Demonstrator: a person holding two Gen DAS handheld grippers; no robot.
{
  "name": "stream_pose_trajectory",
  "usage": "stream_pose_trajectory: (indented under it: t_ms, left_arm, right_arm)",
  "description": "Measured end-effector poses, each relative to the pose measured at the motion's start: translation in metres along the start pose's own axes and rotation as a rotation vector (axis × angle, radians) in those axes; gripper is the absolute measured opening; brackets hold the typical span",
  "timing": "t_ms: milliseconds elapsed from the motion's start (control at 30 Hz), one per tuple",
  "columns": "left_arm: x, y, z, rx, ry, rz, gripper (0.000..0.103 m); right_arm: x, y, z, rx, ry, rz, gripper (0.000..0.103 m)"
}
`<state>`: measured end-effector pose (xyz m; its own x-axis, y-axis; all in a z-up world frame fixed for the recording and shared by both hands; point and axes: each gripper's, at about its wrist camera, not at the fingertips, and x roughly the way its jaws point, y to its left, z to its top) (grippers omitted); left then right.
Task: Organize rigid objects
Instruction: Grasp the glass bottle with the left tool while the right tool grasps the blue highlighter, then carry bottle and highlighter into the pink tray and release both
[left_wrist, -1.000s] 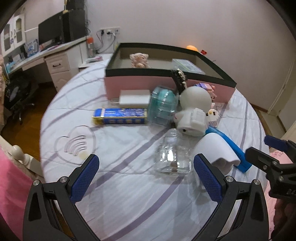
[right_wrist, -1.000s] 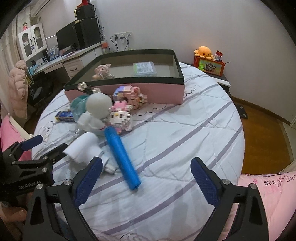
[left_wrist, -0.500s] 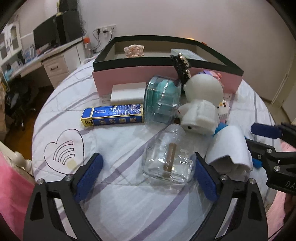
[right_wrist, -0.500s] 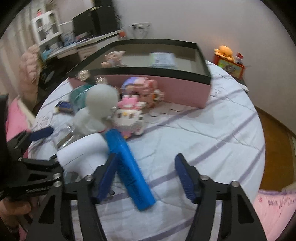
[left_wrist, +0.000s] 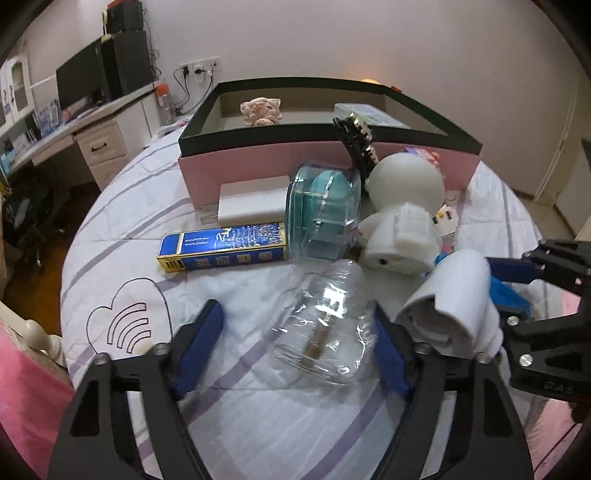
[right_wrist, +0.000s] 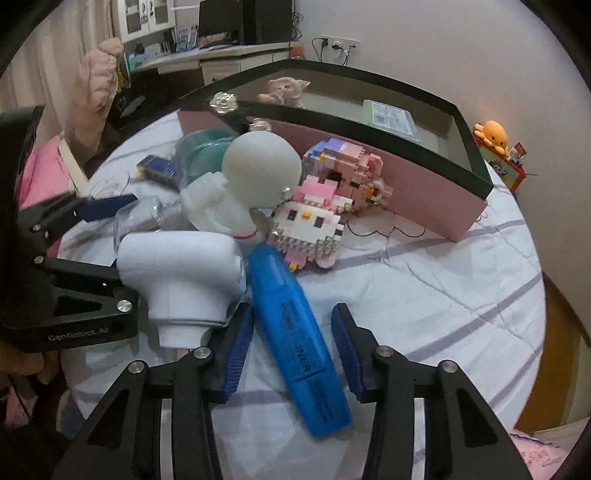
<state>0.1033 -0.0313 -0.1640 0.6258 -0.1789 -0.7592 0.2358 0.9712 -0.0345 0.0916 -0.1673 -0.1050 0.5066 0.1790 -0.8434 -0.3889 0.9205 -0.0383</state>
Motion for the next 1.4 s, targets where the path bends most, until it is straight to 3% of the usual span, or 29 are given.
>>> stream_pose_trajectory:
  t_ms: [33,133,433,767,1100,1400]
  left_arm:
    - [-0.001,-0.001,0.000,0.004,-0.003,-0.003,0.054]
    - [-0.004,0.002,-0.001,-0.014,-0.002,-0.021,0.054]
    - [-0.019,0.012,-0.006,-0.069,-0.016,-0.044,0.054]
    - [-0.049,0.020,0.013,-0.080,-0.088,-0.050,0.054]
    - [-0.069,0.032,0.074,-0.058,-0.197,-0.036,0.054]
    - [-0.038,0.042,0.147,-0.054,-0.225,-0.031,0.054]
  right_arm:
    - [-0.001,0.001,-0.001,-0.002,-0.002,-0.002,0.040]
    - [-0.006,0.007,-0.004,0.002,-0.014,0.007,0.027]
    - [-0.024,-0.007,-0.013,0.117,-0.059,0.060,0.027]
    - [-0.051,-0.011,-0.001,0.142,-0.127,0.071,0.027]
    - [-0.076,-0.023,0.048,0.124,-0.224,0.056,0.027]
    - [-0.064,-0.059,0.123,0.163,-0.276,0.050,0.027]
